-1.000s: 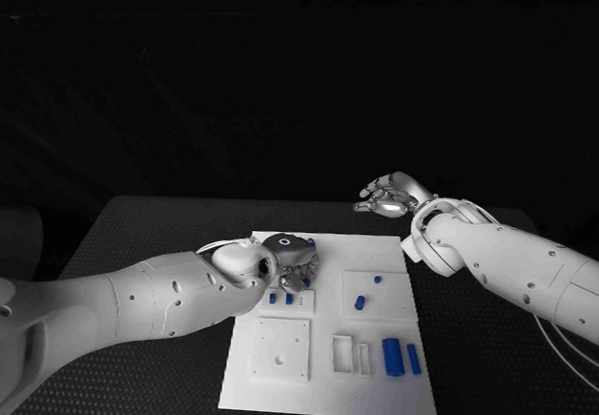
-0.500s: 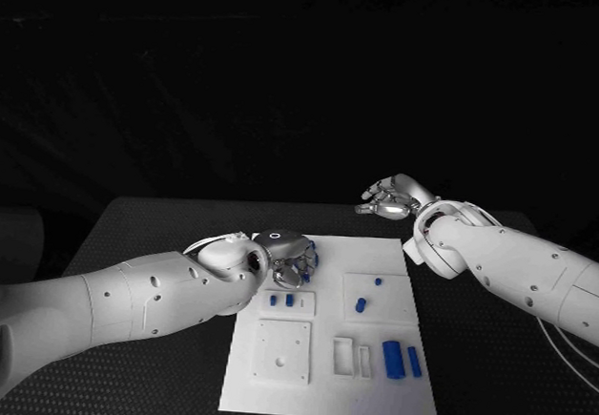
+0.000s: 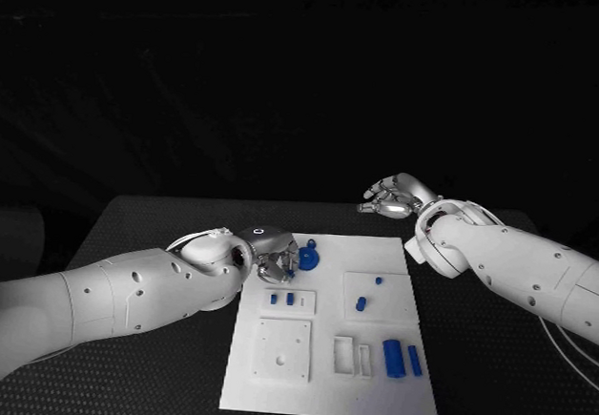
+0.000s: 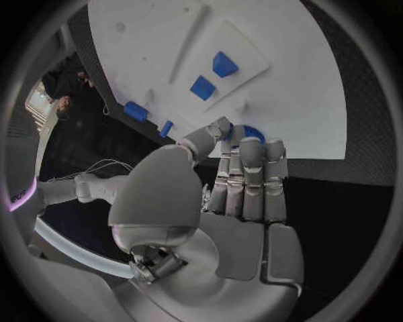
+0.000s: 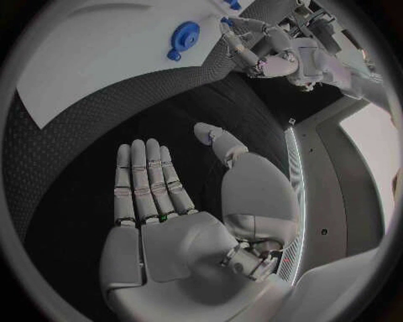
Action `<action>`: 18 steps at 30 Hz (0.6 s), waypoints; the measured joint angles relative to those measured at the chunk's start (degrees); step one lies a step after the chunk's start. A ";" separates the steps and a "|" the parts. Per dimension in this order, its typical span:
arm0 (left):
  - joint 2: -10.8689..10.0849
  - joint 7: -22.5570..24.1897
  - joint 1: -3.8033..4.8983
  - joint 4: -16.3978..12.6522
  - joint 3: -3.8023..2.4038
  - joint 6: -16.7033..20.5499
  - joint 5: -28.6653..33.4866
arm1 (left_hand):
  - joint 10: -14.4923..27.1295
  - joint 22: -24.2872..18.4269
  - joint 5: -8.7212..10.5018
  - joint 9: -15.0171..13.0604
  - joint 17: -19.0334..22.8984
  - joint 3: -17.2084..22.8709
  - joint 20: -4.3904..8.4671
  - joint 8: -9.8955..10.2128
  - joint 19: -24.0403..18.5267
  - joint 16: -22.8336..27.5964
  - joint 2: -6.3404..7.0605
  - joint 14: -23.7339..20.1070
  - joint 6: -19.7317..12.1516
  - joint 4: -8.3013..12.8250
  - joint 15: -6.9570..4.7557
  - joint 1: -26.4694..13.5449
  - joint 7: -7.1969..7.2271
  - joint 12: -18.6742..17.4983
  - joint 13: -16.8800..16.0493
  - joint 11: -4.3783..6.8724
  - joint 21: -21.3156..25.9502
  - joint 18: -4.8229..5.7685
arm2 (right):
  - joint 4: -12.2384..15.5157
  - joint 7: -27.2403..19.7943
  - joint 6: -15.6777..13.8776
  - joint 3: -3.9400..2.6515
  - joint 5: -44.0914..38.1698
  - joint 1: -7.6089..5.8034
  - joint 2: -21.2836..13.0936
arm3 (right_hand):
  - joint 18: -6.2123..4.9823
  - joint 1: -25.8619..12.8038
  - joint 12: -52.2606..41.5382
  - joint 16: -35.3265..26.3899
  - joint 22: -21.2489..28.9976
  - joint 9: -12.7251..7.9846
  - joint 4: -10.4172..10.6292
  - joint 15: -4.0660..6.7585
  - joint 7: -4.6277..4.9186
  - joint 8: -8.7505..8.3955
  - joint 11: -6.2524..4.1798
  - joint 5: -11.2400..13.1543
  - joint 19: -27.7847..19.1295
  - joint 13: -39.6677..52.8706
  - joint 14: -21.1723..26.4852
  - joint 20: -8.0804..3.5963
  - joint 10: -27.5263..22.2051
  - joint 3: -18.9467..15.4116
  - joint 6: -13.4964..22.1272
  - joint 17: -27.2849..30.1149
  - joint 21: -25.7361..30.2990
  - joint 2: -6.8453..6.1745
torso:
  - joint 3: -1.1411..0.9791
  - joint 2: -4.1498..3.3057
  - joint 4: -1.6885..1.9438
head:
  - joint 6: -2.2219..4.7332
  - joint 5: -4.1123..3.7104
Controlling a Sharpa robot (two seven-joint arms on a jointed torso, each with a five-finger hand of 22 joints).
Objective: Assemble the parts on the task board
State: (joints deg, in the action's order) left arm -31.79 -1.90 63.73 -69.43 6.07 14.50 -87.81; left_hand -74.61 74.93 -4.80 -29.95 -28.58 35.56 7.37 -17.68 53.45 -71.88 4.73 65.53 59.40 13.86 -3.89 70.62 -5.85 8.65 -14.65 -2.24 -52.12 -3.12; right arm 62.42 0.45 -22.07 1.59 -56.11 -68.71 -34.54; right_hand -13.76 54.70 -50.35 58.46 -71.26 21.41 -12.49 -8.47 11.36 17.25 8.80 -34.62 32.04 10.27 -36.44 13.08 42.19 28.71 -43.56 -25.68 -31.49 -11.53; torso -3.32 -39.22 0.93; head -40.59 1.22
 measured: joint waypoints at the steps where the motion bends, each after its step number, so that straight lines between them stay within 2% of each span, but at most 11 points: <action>1: -0.14 -0.02 0.00 0.15 0.00 -0.04 0.02 | 0.00 0.00 0.00 0.00 0.01 0.00 0.00 0.00 0.00 0.00 0.01 0.00 -0.04 0.00 0.00 0.00 0.04 0.00 -0.01 0.00 0.00 0.00 | 0.00 0.00 0.00 0.00 0.00 0.00 -0.01 | 0.00 0.00 0.00 0.00 0.00 0.00 0.00 0.00 0.00 0.00 0.00 0.00 0.00 0.00 0.00 0.00 0.00 0.00 0.00 0.00 0.00 0.00 | 0.00 -0.01 0.00 | -0.01 0.00; 7: -0.88 -0.19 0.00 0.60 0.01 -0.32 0.08 | 0.00 -0.01 0.08 -0.02 0.01 0.00 -0.01 0.05 0.00 0.00 0.02 0.00 -0.06 0.00 0.01 0.01 0.06 -0.01 -0.03 0.00 0.00 -0.01 | 0.02 0.00 0.00 0.00 -0.01 0.00 -0.07 | 0.00 0.00 0.00 0.00 0.00 0.00 0.00 0.00 0.00 0.00 0.00 0.00 0.00 0.00 0.00 0.00 0.00 0.00 0.00 0.00 0.00 0.00 | -0.02 -0.02 -0.07 | -0.04 0.00; 18: -0.93 -0.38 -0.01 0.80 0.02 -0.98 0.12 | 0.02 -0.01 0.22 -0.03 0.00 0.00 -0.02 0.21 0.00 0.00 0.03 -0.01 -0.03 0.01 0.02 0.01 0.02 -0.01 -0.03 0.02 0.00 -0.01 | 0.05 0.01 0.00 0.00 -0.01 0.00 -0.10 | 0.00 0.00 0.00 0.00 -0.05 0.01 0.00 0.00 0.00 0.00 0.00 0.00 0.00 -0.06 0.00 0.00 0.00 0.00 0.00 0.04 0.00 0.00 | -0.06 -0.04 -0.10 | -0.26 -0.01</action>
State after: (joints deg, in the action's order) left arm -32.72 -2.28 63.72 -68.63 6.09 13.53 -87.69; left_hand -74.59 74.92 -4.59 -29.98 -28.58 35.55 7.35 -17.46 53.45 -71.88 4.76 65.52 59.36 13.87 -3.87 70.63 -5.83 8.64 -14.68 -2.22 -52.12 -3.13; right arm 62.48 0.46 -22.07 1.59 -56.12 -68.71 -34.64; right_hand -13.76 54.70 -50.35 58.46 -71.31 21.42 -12.49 -8.47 11.36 17.25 8.80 -34.62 32.04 10.21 -36.44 13.08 42.19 28.71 -43.55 -25.63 -31.49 -11.53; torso -3.38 -39.26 0.83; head -40.85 1.21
